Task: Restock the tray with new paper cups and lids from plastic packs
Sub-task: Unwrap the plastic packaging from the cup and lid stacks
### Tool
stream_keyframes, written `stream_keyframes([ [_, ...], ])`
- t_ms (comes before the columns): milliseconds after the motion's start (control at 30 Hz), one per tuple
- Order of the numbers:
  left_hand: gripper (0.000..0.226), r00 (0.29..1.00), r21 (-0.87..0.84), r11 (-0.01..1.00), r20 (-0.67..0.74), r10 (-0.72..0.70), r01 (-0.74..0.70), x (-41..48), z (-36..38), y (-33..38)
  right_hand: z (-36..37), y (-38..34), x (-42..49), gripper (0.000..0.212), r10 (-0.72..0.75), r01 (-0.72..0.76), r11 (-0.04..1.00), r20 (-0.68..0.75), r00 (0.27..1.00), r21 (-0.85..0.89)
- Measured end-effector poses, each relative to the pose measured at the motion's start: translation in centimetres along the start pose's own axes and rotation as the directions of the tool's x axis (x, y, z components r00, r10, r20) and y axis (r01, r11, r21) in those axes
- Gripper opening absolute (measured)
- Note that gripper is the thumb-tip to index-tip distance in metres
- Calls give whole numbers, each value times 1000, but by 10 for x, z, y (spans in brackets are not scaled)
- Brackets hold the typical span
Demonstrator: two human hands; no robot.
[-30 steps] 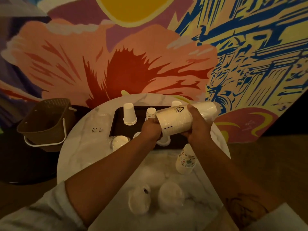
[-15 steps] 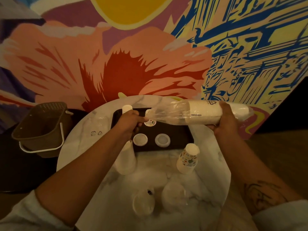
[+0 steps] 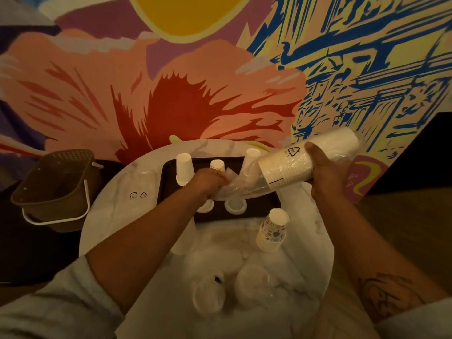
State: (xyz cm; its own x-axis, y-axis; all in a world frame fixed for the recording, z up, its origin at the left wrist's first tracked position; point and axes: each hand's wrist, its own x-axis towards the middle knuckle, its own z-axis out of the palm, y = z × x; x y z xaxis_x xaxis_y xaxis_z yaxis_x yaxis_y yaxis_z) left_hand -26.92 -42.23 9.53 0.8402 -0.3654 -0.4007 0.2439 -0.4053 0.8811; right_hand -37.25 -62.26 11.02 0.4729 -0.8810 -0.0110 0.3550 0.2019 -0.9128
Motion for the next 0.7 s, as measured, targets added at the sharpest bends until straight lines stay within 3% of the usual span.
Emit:
stream_keyframes([
  [133, 7, 990, -337, 936, -64, -128, 100, 5, -13, -7, -5, 1, -1, 107, -23, 23, 1000, -30, 999, 1],
  [200, 12, 982, -253, 966, -164, -96, 52, 10, -21, -10, -5, 1, -4, 113, -49, 49, 999, -38, 998, -20],
  [267, 28, 964, -86, 995, -265, 24, -49, 14, -24, -11, -4, 2, -8, 112, -129, 126, 986, -23, 991, -106],
  [400, 10, 887, 43, 954, -357, 293, -298, -8, -11, 5, 8, 9, -29, 115, -256, 289, 893, 139, 957, -345],
  [533, 24, 792, 11, 801, -148, 593, -598, -33, 0, 22, 25, 26, -63, 110, -233, 415, 771, 392, 890, -484],
  [633, 52, 792, 15, 793, 75, 606, -609, -35, 2, 23, 30, 51, -78, 105, -130, 455, 735, 553, 823, -503],
  [700, 58, 827, 7, 834, 134, 546, -552, -33, 4, 13, 33, 69, -86, 101, -85, 478, 699, 602, 794, -532],
])
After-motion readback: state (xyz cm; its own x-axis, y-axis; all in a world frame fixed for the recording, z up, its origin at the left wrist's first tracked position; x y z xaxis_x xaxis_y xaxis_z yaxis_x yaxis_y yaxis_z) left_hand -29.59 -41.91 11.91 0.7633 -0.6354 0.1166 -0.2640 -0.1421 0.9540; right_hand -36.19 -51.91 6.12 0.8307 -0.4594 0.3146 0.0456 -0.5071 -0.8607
